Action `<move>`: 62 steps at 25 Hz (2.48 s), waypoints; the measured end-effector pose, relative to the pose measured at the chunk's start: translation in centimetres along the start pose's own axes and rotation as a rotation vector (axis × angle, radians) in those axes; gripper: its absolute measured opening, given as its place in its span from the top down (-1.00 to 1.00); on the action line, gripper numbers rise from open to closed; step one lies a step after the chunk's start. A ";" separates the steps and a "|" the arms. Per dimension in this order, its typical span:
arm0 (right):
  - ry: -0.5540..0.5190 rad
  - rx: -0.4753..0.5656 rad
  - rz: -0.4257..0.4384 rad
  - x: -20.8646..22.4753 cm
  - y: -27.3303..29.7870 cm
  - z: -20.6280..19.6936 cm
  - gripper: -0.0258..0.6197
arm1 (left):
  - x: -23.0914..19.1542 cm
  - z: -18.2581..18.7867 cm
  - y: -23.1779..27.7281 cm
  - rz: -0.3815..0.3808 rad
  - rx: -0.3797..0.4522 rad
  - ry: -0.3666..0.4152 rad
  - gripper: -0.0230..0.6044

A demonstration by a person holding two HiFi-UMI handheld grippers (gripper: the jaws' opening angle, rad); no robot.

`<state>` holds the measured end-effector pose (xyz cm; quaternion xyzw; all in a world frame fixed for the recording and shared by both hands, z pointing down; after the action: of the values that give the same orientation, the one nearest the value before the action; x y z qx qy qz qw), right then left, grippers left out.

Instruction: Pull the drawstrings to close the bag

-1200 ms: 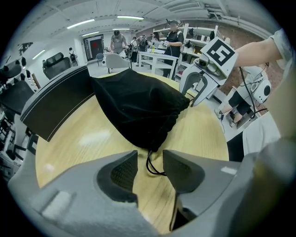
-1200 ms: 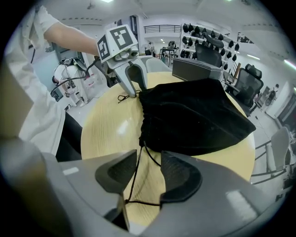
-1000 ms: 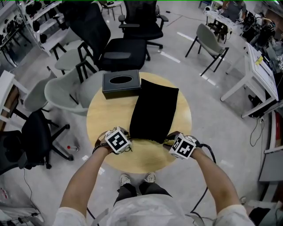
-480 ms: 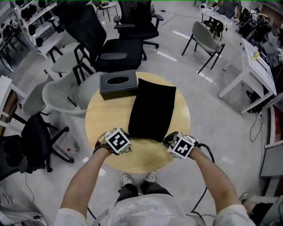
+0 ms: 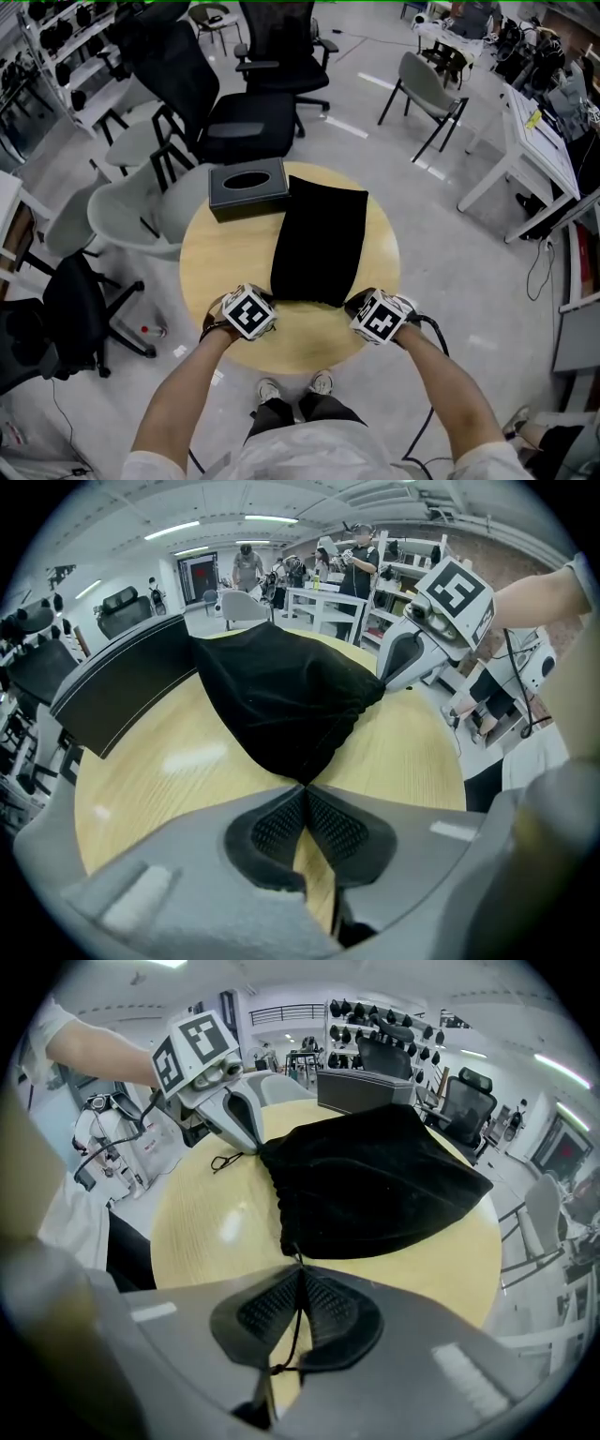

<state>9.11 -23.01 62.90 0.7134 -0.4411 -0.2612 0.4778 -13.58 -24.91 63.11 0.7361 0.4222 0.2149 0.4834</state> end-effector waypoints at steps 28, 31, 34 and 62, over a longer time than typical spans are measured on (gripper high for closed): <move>0.039 0.282 -0.290 0.5 -10.9 3.9 0.91 | 0.7 5.9 -11.1 0.250 0.227 0.142 0.91; 0.046 0.314 -0.316 0.7 -12.4 4.4 0.91 | 0.6 7.0 -12.7 0.282 0.265 0.145 0.91; 0.050 0.349 -0.346 0.9 -13.8 4.9 0.91 | 0.5 7.9 -14.3 0.315 0.303 0.145 0.91; 0.054 0.732 -0.596 1.9 -27.8 13.0 0.91 | 0.4 13.8 -28.6 0.604 0.688 0.089 0.91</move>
<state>10.23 -26.25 32.34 0.9370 -0.2675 -0.1958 0.1101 -15.20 -26.89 31.49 0.9339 0.2561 0.2249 0.1081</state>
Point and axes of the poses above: the fingertips, and each gripper's own axes: y forward along the fingers, x to its right, z out of its top, the point moved 8 cm from there along -y, backward along the fingers, and after that the axes turned 1 degree about y, right-handed, at the moved point
